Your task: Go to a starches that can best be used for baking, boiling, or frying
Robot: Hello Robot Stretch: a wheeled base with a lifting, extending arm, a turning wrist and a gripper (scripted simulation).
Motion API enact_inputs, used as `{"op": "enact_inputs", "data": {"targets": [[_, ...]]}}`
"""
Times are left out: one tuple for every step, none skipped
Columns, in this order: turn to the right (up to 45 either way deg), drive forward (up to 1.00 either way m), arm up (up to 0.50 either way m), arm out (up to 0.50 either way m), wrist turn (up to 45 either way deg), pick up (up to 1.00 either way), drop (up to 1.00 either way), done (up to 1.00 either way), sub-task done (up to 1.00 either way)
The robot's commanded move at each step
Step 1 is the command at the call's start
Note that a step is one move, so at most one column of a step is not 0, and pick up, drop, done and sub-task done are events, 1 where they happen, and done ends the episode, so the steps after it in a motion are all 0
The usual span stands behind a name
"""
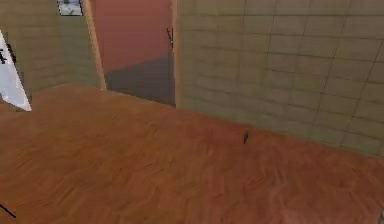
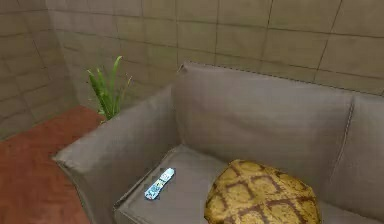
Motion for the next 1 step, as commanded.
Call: {"op": "enact_inputs", "data": {"targets": [[-45.0,0.0,0.0,0.0,0.0,0.0,0.0,0.0,0.0]]}}
